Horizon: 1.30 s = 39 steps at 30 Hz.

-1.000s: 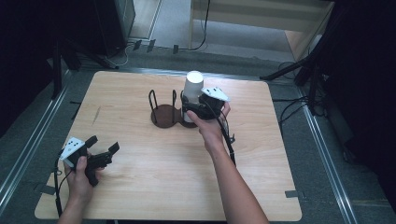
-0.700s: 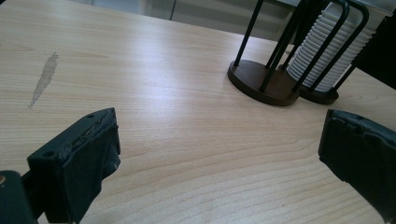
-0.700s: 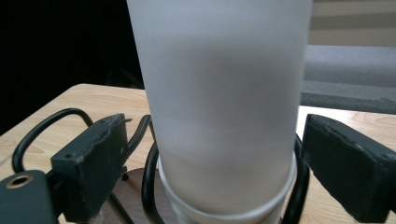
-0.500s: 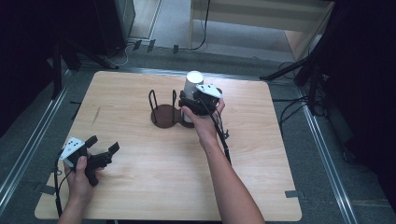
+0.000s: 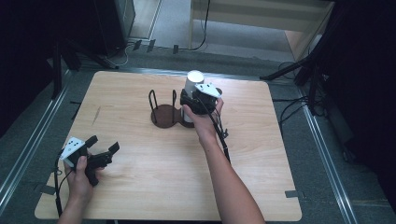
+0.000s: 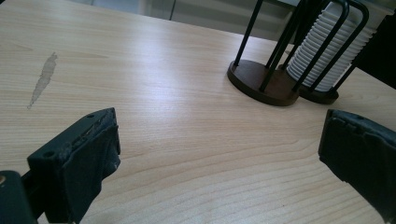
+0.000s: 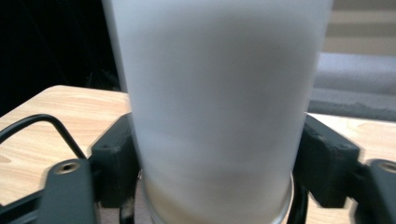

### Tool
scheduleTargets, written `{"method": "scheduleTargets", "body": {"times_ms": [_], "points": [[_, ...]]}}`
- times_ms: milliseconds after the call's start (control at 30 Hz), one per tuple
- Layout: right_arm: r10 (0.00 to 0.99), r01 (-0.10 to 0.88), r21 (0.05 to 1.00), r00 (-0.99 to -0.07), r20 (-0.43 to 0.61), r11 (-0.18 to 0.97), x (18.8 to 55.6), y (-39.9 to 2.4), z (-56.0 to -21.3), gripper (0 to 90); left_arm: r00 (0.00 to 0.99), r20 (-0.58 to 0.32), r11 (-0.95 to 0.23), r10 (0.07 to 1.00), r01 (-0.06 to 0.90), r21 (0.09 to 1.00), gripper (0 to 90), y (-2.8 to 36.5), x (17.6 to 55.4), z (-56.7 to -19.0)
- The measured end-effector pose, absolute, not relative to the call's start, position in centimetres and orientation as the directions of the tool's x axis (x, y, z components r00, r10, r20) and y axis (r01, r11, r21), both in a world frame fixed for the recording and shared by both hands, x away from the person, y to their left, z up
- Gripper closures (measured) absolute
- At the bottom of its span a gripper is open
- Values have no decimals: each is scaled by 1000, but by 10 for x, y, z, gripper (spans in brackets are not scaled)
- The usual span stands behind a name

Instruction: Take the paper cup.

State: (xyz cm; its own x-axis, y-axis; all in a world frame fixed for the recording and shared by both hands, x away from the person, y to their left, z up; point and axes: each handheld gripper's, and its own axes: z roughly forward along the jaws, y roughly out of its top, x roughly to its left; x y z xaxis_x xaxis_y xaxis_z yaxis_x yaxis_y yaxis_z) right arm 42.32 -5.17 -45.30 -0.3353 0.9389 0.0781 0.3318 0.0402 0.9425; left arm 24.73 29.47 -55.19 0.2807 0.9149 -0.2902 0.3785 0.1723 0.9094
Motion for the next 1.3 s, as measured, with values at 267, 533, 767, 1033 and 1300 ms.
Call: {"method": "scheduleTargets", "body": {"times_ms": [267,533,767,1033,1300], "points": [[936,313,949,-345,74,41,421,-52,-445,267,281,-291,174,915,378,909,0,295,247,-552],[932,282,959,-353,78,27,419,-52,-432,287,280,-293,176,914,379,909,0,295,247,-552],[928,256,967,-361,87,9,416,-54,-418,298,281,-294,176,914,378,909,0,295,248,-552],[924,230,973,-371,89,-1,412,-55,-401,302,281,-293,175,914,378,909,0,295,248,-552],[920,213,976,-373,117,-37,407,-61,-386,305,281,-294,176,914,379,908,0,295,248,-552]]}}
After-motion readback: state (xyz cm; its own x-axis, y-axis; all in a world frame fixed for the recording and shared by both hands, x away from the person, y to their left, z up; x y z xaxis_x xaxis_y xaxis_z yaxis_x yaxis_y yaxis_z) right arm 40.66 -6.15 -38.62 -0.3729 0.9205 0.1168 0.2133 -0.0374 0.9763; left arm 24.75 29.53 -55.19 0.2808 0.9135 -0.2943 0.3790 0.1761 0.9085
